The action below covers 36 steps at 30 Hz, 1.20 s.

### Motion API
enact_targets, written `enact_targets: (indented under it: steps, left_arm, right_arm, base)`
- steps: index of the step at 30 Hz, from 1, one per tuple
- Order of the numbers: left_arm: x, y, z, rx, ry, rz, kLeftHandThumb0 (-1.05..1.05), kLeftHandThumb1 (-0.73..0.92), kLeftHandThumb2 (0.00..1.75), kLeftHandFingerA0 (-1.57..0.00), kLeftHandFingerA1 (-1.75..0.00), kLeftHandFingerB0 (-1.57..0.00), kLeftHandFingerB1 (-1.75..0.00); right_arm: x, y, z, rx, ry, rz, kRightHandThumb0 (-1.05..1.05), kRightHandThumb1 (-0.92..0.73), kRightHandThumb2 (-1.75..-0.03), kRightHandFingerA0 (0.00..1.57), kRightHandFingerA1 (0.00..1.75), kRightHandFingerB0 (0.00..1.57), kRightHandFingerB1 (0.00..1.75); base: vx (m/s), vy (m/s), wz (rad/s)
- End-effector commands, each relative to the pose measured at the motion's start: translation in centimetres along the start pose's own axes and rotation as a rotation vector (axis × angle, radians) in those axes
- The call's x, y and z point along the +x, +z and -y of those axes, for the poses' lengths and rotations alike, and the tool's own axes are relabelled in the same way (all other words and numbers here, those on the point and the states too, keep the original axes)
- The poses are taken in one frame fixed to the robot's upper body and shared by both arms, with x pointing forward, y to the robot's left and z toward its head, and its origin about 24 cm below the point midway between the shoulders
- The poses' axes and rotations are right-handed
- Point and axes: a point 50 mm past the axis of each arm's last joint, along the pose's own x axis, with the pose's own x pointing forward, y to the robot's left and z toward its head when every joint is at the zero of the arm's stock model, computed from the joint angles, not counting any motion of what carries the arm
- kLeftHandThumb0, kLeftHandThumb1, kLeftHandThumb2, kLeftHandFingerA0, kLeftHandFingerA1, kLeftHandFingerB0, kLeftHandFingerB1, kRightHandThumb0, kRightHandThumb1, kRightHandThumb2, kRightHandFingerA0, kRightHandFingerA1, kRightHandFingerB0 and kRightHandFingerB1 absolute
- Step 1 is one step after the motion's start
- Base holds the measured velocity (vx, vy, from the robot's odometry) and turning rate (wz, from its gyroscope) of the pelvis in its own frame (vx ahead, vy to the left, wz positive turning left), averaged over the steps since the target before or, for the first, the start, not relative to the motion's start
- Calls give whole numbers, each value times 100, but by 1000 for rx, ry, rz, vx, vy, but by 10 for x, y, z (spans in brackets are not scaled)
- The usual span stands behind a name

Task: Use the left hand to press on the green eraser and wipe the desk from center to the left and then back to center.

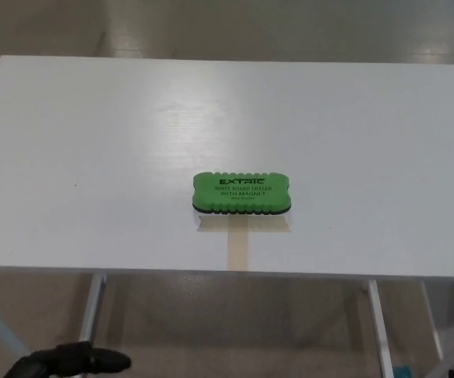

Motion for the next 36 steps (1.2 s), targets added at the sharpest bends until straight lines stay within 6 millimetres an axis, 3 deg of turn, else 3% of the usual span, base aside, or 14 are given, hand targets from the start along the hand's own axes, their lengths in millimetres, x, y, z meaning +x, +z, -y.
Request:
enact_targets:
  steps: [1, 7, 14, 19, 23, 26, 28, 30, 32, 36]
  left_arm:
    - [-18, 53, 61, -18, -866, 87, -33, 72, 62, -90, -65, -86, -53]
    - [-14, 95, 77, 18, -1005, 224, -31, 74, 62, -88, -65, -85, -53]
    - [-16, 143, 91, 95, -1028, 343, -29, 77, 63, -87, -65, -85, -54]
    - [-6, 186, 99, 138, -972, 527, -28, 78, 63, -87, -67, -84, -54]
    - [7, 227, 96, 208, -829, 644, -30, 78, 63, -88, -68, -85, -53]
    - [10, 236, 94, 225, -768, 654, -31, 78, 63, -88, -67, -85, -53]
    - [28, 255, 92, 210, -625, 673, -28, 77, 63, -91, -67, -86, -51]
    - [38, 263, 92, 192, -570, 675, -28, 77, 63, -91, -67, -86, -51]
    - [64, 275, 92, 120, -441, 664, -27, 78, 64, -93, -68, -87, -51]
    - [85, 285, 92, 76, -337, 639, -28, 78, 63, -93, -73, -87, -52]
  right_arm:
    - [-5, 0, 2, 72, -25, 44, -44, -80, -65, 75, 49, 48, 36]
    - [-5, 0, 3, 94, -17, 44, -44, -80, -65, 76, 50, 50, 36]
    - [-5, 0, 3, 84, -18, 43, -44, -80, -65, 76, 51, 51, 36]
    - [-5, -1, 2, 106, -14, 35, -44, -80, -65, 76, 52, 53, 37]
    - [-6, -1, 3, 104, -11, 40, -44, -80, -65, 76, 52, 53, 37]
    - [-6, -1, 3, 94, -14, 43, -44, -80, -64, 75, 52, 53, 37]
    - [-7, -1, 2, 98, -13, 44, -44, -80, -65, 76, 52, 54, 37]
    - [-7, -2, 1, 93, -15, 43, -44, -80, -65, 76, 52, 54, 37]
    - [-8, -4, 2, 65, -23, 33, -45, -80, -65, 75, 50, 55, 37]
    - [-8, -4, 2, 70, -17, 28, -46, -80, -65, 75, 50, 54, 37]
  base:
    - [0, 0, 0]
    - [0, 0, 0]
    - [0, 0, 0]
    - [0, 0, 0]
    - [0, 0, 0]
    - [0, 0, 0]
    - [0, 0, 0]
    - [0, 0, 0]
    - [0, 0, 0]
    - [0, 0, 0]
